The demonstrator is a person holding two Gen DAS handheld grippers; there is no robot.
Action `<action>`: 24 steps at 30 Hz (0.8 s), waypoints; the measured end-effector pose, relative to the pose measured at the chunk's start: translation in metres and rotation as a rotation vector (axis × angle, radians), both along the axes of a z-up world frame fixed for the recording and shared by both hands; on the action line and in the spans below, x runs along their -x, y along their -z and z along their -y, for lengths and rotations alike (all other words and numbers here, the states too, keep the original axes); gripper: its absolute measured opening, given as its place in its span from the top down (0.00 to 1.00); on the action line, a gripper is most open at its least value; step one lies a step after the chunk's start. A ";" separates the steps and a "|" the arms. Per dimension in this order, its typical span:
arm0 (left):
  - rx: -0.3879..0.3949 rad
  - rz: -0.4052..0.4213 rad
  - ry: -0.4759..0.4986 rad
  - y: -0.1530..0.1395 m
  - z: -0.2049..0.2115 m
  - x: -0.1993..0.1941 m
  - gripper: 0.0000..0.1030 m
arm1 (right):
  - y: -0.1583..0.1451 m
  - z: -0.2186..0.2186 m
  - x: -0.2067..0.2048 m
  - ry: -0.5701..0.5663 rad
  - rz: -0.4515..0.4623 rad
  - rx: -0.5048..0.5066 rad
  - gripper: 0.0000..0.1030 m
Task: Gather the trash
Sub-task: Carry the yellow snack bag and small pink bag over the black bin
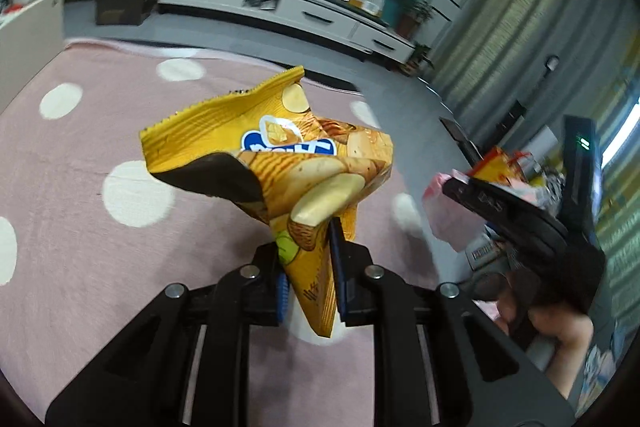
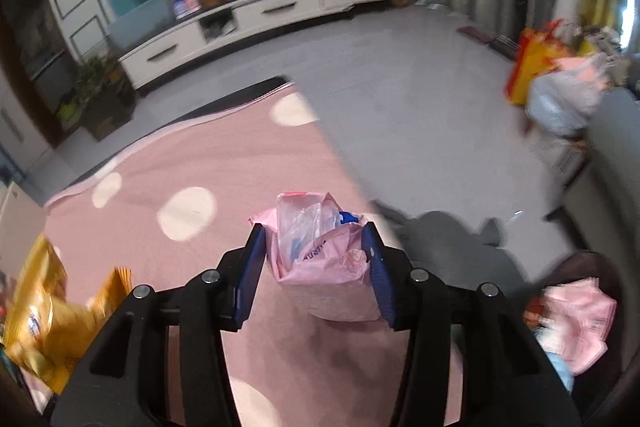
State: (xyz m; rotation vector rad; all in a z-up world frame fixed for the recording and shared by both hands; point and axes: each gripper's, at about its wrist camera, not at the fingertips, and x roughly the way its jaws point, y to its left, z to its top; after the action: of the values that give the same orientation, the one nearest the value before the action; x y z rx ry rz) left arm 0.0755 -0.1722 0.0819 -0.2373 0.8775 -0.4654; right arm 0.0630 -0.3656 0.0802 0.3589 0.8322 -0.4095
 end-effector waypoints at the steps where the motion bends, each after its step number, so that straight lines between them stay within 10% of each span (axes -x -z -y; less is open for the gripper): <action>1: -0.002 0.005 0.019 -0.004 0.007 0.005 0.82 | -0.006 0.007 0.017 0.022 0.015 -0.010 0.52; 13: -0.039 0.029 0.333 -0.006 0.128 0.076 0.81 | -0.011 0.078 0.201 0.396 0.097 -0.127 0.51; 24: -0.086 0.004 0.540 0.027 0.209 0.117 0.79 | 0.026 0.134 0.245 0.558 0.089 -0.245 0.51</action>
State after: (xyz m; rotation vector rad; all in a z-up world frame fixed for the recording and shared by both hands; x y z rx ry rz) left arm -0.0414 -0.3811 0.0552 0.0861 0.9539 -0.9262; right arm -0.1821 -0.4992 0.0546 0.8386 0.6873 -0.8057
